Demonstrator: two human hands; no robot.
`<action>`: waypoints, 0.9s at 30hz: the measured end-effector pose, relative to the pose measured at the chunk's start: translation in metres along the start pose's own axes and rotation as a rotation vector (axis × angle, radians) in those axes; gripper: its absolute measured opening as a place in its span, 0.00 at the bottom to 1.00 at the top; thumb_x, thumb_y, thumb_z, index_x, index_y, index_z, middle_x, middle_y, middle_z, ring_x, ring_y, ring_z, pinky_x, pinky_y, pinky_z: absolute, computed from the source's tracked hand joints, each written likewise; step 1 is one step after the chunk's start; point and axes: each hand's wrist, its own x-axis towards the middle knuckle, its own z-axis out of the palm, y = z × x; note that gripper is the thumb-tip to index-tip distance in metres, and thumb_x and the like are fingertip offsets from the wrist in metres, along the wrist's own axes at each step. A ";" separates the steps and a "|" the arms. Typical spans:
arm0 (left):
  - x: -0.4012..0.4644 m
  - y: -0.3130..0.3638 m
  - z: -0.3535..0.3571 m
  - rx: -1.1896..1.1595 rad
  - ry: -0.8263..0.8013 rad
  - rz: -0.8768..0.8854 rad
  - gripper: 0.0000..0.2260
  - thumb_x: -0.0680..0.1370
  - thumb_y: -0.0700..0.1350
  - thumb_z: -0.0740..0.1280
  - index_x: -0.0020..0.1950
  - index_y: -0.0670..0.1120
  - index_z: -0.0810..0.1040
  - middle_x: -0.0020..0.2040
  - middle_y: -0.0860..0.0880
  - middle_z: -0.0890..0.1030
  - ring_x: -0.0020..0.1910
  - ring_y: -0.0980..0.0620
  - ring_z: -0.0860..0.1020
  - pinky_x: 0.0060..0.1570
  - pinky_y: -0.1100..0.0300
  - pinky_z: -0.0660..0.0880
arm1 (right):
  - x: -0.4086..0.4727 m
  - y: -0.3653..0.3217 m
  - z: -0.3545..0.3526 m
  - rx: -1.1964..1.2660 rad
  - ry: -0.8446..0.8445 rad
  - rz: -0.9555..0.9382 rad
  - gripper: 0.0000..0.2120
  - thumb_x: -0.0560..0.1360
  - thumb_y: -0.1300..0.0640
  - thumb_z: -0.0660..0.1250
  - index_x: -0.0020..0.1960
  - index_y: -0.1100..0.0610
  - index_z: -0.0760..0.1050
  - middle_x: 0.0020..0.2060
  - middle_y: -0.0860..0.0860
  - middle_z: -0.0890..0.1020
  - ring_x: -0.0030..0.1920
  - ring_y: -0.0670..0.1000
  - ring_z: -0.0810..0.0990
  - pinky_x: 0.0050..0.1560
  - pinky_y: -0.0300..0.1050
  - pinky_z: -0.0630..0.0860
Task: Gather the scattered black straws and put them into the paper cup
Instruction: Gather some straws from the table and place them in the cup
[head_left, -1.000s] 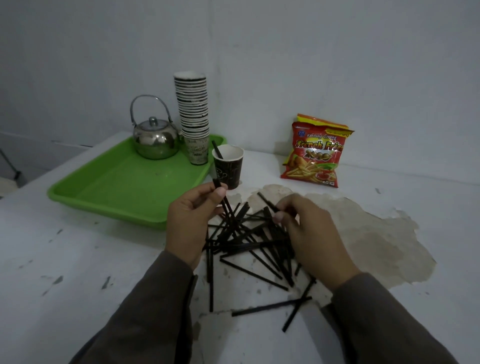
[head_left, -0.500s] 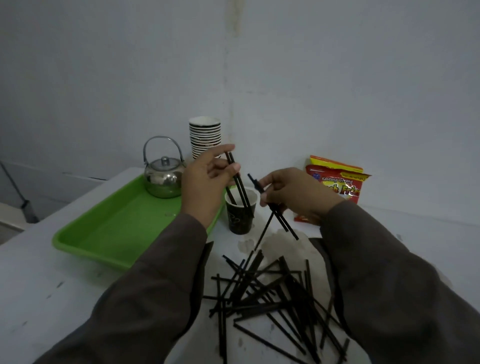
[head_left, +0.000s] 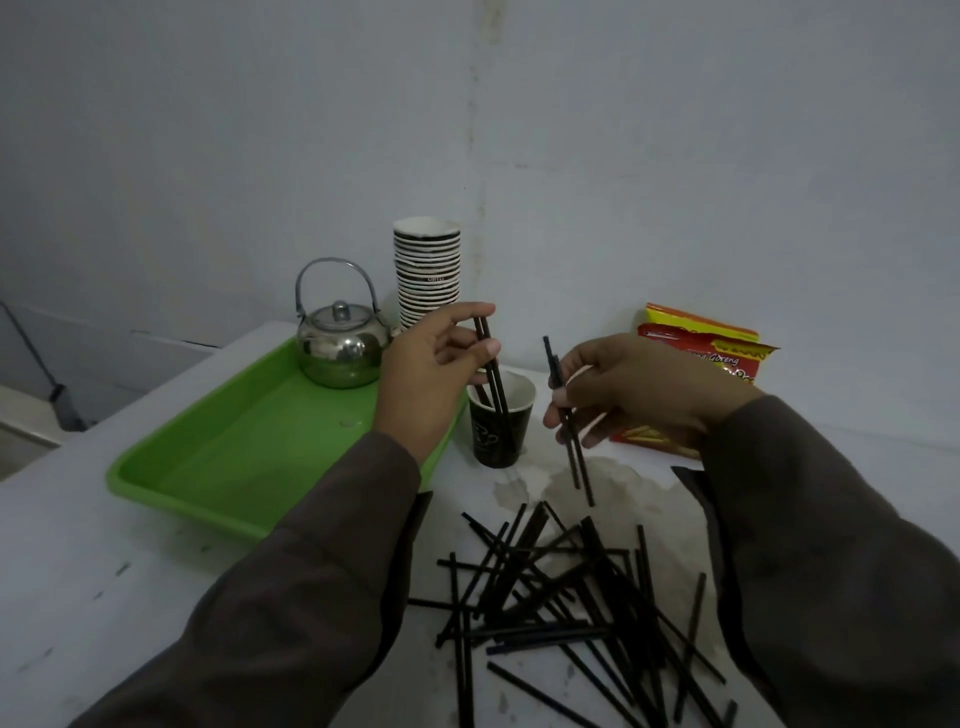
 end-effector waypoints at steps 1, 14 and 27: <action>0.003 0.000 0.001 0.005 0.008 0.001 0.13 0.72 0.34 0.68 0.53 0.49 0.78 0.39 0.43 0.75 0.39 0.50 0.79 0.35 0.66 0.78 | 0.004 -0.002 0.000 0.013 0.048 -0.029 0.06 0.75 0.64 0.63 0.51 0.64 0.74 0.42 0.58 0.85 0.39 0.51 0.84 0.37 0.41 0.81; 0.042 -0.020 0.010 0.334 0.209 0.125 0.12 0.71 0.39 0.70 0.51 0.51 0.78 0.37 0.53 0.78 0.38 0.58 0.77 0.36 0.73 0.74 | 0.085 0.006 0.043 -0.139 0.739 -0.480 0.22 0.74 0.64 0.65 0.63 0.50 0.63 0.34 0.53 0.81 0.33 0.45 0.78 0.33 0.33 0.72; 0.017 -0.043 0.010 0.791 -0.048 0.132 0.17 0.75 0.35 0.62 0.63 0.44 0.73 0.55 0.42 0.80 0.53 0.46 0.77 0.51 0.58 0.70 | 0.087 0.039 0.045 -0.489 0.592 -0.332 0.19 0.75 0.58 0.63 0.65 0.52 0.70 0.53 0.55 0.80 0.54 0.56 0.75 0.58 0.52 0.71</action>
